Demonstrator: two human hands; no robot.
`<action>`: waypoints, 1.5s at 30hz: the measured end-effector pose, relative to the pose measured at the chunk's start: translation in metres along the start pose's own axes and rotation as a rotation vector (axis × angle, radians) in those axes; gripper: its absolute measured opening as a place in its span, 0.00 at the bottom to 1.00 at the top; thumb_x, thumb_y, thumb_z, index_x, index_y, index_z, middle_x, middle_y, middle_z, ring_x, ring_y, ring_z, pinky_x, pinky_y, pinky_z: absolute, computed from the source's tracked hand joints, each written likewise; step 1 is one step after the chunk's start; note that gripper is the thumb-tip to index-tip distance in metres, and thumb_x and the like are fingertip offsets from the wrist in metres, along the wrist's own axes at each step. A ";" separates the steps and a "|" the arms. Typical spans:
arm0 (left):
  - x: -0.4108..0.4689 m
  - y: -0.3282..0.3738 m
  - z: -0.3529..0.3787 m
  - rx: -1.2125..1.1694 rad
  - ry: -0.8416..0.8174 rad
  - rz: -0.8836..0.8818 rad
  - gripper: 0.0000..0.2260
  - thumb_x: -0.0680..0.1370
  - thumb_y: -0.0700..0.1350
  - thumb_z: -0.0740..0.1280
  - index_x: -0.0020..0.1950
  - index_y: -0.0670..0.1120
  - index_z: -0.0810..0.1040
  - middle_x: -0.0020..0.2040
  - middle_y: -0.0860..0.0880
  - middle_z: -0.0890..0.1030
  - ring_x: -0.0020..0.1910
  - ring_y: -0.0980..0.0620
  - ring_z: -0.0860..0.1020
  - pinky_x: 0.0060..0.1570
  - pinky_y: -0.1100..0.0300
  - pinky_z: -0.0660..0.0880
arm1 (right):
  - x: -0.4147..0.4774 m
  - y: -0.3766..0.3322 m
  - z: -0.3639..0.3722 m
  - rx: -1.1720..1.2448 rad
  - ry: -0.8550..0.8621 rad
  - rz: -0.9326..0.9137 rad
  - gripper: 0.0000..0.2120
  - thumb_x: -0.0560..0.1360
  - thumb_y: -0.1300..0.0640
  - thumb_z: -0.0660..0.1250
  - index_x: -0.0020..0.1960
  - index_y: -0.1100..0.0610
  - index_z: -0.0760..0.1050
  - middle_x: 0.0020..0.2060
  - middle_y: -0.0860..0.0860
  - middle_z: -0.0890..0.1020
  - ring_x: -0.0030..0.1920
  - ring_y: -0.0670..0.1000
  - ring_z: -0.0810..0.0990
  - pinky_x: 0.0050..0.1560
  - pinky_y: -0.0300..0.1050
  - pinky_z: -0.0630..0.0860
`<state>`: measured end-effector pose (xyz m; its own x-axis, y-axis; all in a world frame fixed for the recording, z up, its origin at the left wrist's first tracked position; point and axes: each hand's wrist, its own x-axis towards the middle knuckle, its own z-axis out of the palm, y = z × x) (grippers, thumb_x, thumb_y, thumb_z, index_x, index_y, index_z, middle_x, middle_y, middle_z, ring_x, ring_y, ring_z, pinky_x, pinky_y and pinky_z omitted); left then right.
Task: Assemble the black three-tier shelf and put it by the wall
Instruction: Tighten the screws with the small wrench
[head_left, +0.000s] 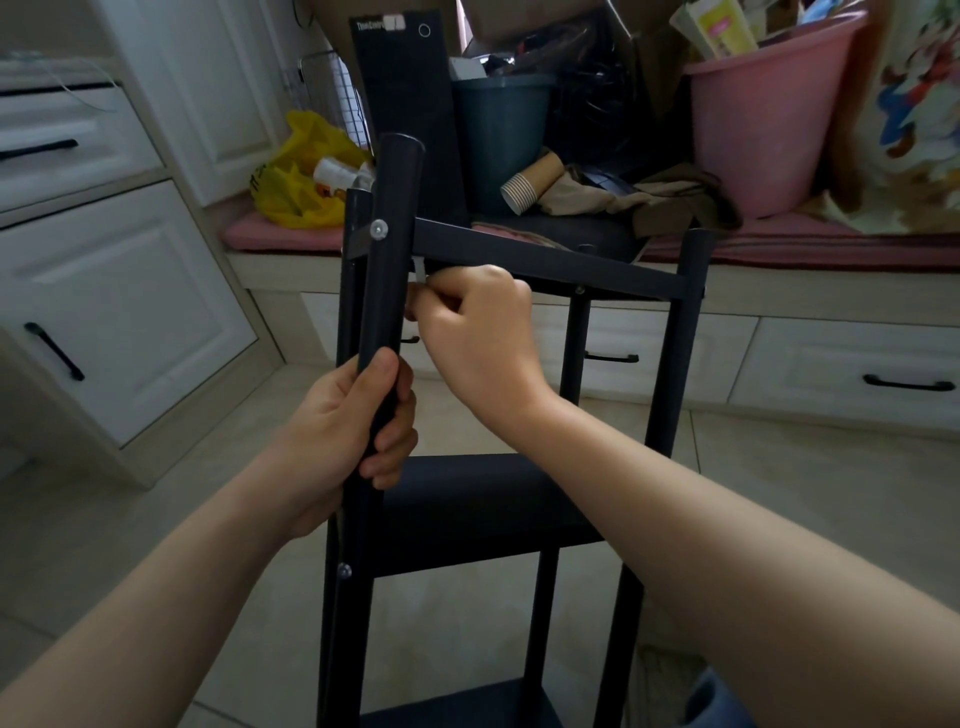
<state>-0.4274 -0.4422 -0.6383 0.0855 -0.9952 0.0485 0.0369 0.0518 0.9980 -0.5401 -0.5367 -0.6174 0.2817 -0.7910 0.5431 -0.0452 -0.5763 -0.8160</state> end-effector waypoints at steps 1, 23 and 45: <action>0.000 0.000 0.000 0.001 -0.001 -0.001 0.22 0.70 0.65 0.66 0.43 0.45 0.70 0.27 0.51 0.65 0.20 0.56 0.62 0.21 0.65 0.64 | 0.000 -0.001 -0.001 -0.006 0.011 -0.003 0.17 0.77 0.61 0.66 0.29 0.58 0.75 0.21 0.46 0.71 0.23 0.45 0.68 0.29 0.35 0.64; 0.001 -0.001 0.002 -0.043 -0.090 0.017 0.26 0.65 0.71 0.74 0.39 0.49 0.74 0.26 0.51 0.65 0.19 0.57 0.61 0.21 0.64 0.65 | 0.004 0.012 0.017 0.081 0.127 -0.086 0.14 0.79 0.64 0.66 0.35 0.57 0.75 0.29 0.44 0.76 0.30 0.40 0.74 0.38 0.31 0.71; 0.002 -0.003 0.001 0.074 0.016 0.043 0.19 0.79 0.56 0.68 0.32 0.50 0.70 0.25 0.50 0.64 0.20 0.55 0.62 0.21 0.64 0.65 | -0.018 0.041 -0.043 -0.180 -0.206 0.108 0.13 0.82 0.57 0.61 0.41 0.55 0.77 0.27 0.43 0.72 0.24 0.38 0.70 0.26 0.29 0.65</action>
<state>-0.4283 -0.4445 -0.6413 0.1015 -0.9906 0.0916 -0.0412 0.0879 0.9953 -0.5886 -0.5546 -0.6522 0.4540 -0.8020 0.3881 -0.2496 -0.5326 -0.8087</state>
